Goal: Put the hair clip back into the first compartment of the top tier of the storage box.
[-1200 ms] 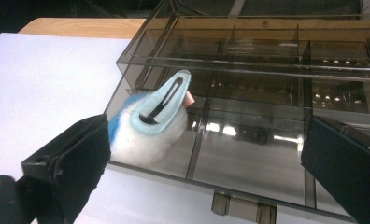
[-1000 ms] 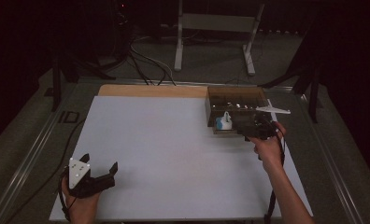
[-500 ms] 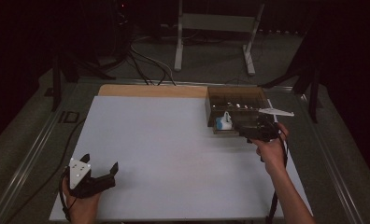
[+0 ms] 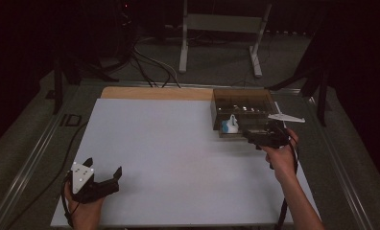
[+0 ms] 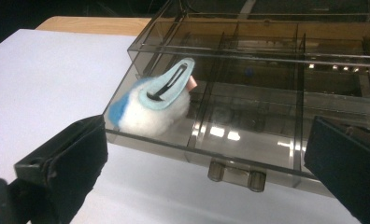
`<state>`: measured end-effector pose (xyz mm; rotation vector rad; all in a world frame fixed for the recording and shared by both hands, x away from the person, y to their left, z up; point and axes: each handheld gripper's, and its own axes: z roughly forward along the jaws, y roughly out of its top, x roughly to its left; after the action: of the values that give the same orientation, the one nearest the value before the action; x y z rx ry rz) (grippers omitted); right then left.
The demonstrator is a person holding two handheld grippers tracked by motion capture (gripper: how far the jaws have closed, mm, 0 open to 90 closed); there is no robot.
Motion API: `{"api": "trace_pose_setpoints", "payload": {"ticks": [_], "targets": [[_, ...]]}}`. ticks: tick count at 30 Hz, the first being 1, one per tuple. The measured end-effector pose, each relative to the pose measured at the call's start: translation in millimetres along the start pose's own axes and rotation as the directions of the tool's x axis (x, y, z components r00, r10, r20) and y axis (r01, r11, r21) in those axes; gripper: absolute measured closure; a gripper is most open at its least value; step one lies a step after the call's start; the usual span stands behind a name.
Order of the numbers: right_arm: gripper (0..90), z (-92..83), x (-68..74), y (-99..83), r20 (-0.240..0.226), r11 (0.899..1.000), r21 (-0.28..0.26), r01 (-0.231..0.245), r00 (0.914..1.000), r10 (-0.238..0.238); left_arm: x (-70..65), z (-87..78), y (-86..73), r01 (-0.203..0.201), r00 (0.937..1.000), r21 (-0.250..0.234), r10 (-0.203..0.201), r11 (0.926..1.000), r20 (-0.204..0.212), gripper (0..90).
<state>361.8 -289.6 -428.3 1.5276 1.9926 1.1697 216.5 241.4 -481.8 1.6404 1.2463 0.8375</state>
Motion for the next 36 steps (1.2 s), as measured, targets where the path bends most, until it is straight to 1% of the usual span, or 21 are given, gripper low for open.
{"api": "trace_pose_setpoints", "payload": {"ticks": [12,20,24,36], "targets": [[0.0,-3.1,2.5,-8.7,-0.02,1.0,-0.009,0.014,0.9997,-0.014,0.5,-0.4,0.1,-0.001,1.0,-0.001,0.001,1.0,-0.001,1.1],[0.0,-4.7,8.2,-16.1,-0.014,0.999,-0.024,0.034,0.9993,-0.034,0.5,-0.8,0.1,0.001,1.0,-0.005,-0.001,1.0,-0.004,1.1],[0.0,-5.6,9.2,-18.1,-0.013,0.999,-0.032,0.032,0.9994,-0.033,1.4,-1.0,-0.4,0.002,1.0,-0.004,-0.002,1.0,-0.004,1.1],[0.0,-1.7,15.7,-29.1,-0.018,0.999,-0.021,0.046,0.9988,-0.046,1.5,-2.1,-0.2,0.002,1.0,-0.007,-0.002,1.0,-0.006,1.1]]}}
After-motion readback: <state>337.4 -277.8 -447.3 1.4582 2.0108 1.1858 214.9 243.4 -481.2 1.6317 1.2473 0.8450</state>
